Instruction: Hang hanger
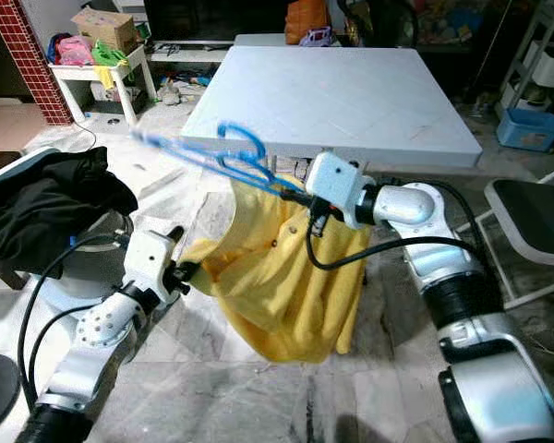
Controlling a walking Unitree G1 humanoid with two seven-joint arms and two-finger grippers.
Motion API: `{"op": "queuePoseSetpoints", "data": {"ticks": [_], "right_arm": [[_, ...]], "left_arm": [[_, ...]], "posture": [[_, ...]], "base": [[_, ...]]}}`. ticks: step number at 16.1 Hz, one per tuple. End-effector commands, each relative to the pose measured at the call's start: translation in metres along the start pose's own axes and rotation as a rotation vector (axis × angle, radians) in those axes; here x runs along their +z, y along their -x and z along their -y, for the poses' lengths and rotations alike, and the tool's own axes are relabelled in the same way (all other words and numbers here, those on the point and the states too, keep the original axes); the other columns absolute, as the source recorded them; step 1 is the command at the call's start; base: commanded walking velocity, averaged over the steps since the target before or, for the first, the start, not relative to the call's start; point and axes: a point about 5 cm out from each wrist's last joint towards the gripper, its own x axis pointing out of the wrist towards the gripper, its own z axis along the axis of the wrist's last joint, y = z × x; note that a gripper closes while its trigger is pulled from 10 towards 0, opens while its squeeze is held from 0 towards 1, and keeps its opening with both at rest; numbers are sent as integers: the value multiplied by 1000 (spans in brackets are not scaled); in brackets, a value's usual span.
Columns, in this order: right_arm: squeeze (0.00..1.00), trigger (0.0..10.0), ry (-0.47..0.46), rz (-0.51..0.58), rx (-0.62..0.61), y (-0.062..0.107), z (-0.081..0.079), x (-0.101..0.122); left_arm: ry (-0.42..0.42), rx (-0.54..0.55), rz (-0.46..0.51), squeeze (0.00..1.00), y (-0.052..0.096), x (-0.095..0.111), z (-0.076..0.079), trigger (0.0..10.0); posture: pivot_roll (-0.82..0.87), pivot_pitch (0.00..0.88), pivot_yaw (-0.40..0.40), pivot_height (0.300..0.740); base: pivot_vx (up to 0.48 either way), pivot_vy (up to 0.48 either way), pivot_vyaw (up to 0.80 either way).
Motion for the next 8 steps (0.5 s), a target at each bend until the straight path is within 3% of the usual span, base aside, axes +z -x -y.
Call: {"op": "queuePoseSetpoints", "data": {"ticks": [1, 3, 5, 7, 8], "right_arm": [[0, 10000, 54, 12, -12, 2, 10, 9], [0, 10000, 39, -6, -61, -3, 17, 7], [0, 10000, 30, -7, -92, -9, 17, 6], [0, 10000, 63, -27, -67, -11, 11, 1], [0, 10000, 113, -71, -49, -9, 11, -4]], "left_arm": [[-13, -36, 8, 1000, 1, 4, 3, 10000], [-34, -39, 6, 1000, 3, 2, 5, 10000], [64, 45, 17, 1000, -2, 4, 1, 10000], [108, -12, 44, 1000, -3, 15, 8, 10000], [133, -108, 45, 1000, -1, 21, 16, 10000]], "posture": [[5, 2, 0, 740], [6, 2, -3, 740], [11, 0, -8, 740], [18, 0, -11, 740], [21, 0, -13, 740]], "base": [[0, 0, 0], [0, 0, 0], [0, 0, 0], [0, 0, 0], [0, 0, 0]]}}
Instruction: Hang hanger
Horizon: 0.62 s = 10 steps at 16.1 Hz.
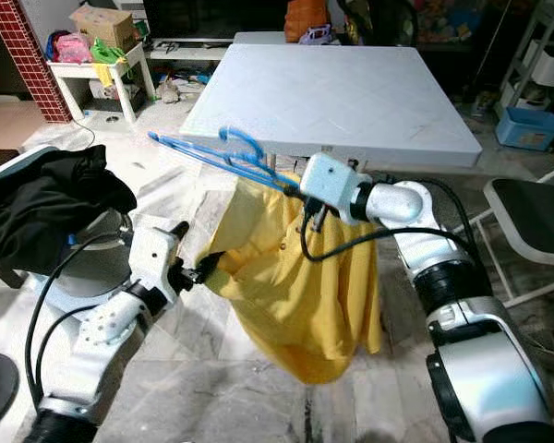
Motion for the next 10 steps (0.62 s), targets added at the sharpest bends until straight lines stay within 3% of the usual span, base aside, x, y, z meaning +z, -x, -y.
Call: {"op": "queuePoseSetpoints", "data": {"ticks": [1, 3, 4, 6, 8, 10], "right_arm": [[0, 10000, 73, -25, -27, 3, 13, 4], [0, 10000, 72, -41, -68, 2, 20, 3], [0, 10000, 66, -52, -117, 1, 23, 4], [0, 10000, 82, -66, -179, -2, 24, 3], [0, 10000, 80, -58, -165, -2, 22, 3], [0, 10000, 119, -53, -16, 5, 9, -7]], "left_arm": [[69, -115, -11, 1000, 3, 6, 10, 10000], [139, -181, -44, 1000, 10, 5, 13, 10000], [156, -116, -51, 1000, 11, 0, 5, 10000], [170, 120, -20, 1000, 6, -2, -13, 10000], [171, 130, -15, 1000, 7, -1, -15, 10000], [-31, 90, -10, 1000, 14, 9, -20, 10000]], "posture": [[23, 0, -12, 740], [25, 0, -12, 740], [26, 0, -10, 740], [26, 0, -5, 740], [24, 0, -3, 740], [19, 0, -2, 740]], "base": [[0, 0, 0], [0, 0, 0], [0, 0, 0], [0, 0, 0], [0, 0, 0], [0, 0, 0]]}}
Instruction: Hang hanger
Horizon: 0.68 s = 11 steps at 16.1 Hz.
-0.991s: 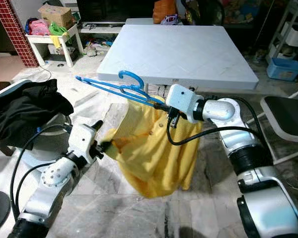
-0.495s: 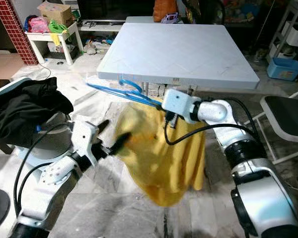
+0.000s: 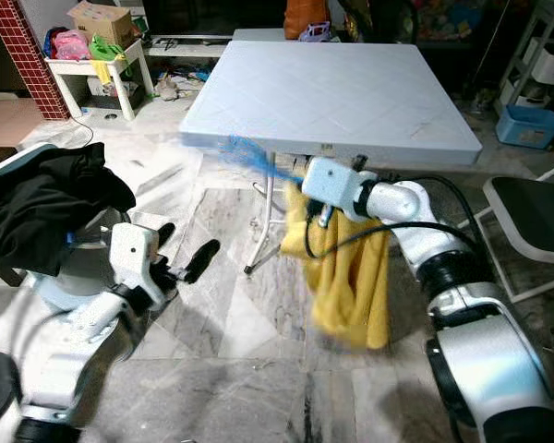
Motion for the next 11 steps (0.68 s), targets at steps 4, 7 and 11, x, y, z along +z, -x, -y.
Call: {"op": "queuePoseSetpoints", "data": {"ticks": [4, 7, 11], "right_arm": [[0, 10000, 106, -51, 202, 20, -7, -15], [0, 10000, 148, -80, 279, 25, -8, -19], [0, 10000, -30, 48, 422, 19, -17, -6]], "left_arm": [[-240, -72, 38, 1000, 6, 17, -13, 10000], [-310, -231, -3, 1000, 12, 17, -4, 10000], [-358, -288, -20, 1000, 8, 14, -2, 10000]], "posture": [[17, 0, -1, 740], [14, 0, 3, 740], [20, 0, 2, 740]], "base": [[0, 0, 0], [0, 0, 0], [0, 0, 0]]}}
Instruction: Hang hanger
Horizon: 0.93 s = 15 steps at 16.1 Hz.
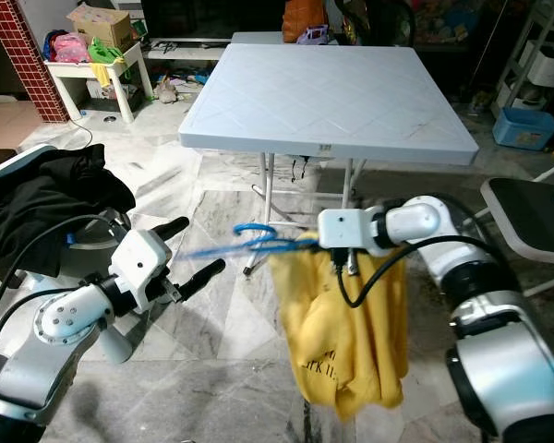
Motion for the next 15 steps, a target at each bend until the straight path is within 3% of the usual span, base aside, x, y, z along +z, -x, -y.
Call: {"op": "queuePoseSetpoints", "data": {"ticks": [1, 2, 3, 5, 6, 8, 9, 13, 15], "right_arm": [[0, 10000, -43, 95, -22, 7, 12, 12], [0, 10000, -201, 173, -20, 8, 15, 12], [0, 10000, -272, 183, -19, 9, 16, 9], [0, 10000, -460, 165, -6, 9, 13, -2], [0, 10000, -496, 186, 6, 9, 10, -5], [0, 10000, -469, 176, 13, 10, 5, -7], [0, 10000, -435, 148, 15, 8, 1, -9], [0, 10000, -330, 128, 48, 8, -8, -11], [0, 10000, -311, 190, 81, 12, -10, -5]], "left_arm": [[-24, -9, -19, 1000, 1, -4, -2, 10000], [-17, -11, -29, 1000, 1, -7, -1, 10000], [-15, -15, -33, 1000, 1, -8, -1, 10000], [-29, -30, -43, 910, 1, -11, 0, 10000], [-44, -33, -49, 878, 2, -13, -1, 10000], [-69, -27, -48, 851, 2, -12, -6, 10000], [-73, -20, -36, 678, 1, -9, -9, 10000], [-91, -8, -13, 663, -1, -3, -16, 10000], [-60, -30, -32, 584, 0, -9, -14, 10000]], "posture": [[20, 0, 2, 740], [18, 0, 3, 740], [18, 0, 3, 740], [15, 0, 5, 740], [14, 0, 7, 740], [15, 0, 10, 740], [15, 0, 10, 740], [19, 0, 11, 740], [19, 0, 13, 740]], "base": [[0, 0, 0], [0, 0, 0], [0, 0, 0], [0, 0, 0], [0, 0, 0], [0, 0, 0], [0, 0, 0], [0, 0, 0], [0, 0, 0]]}}
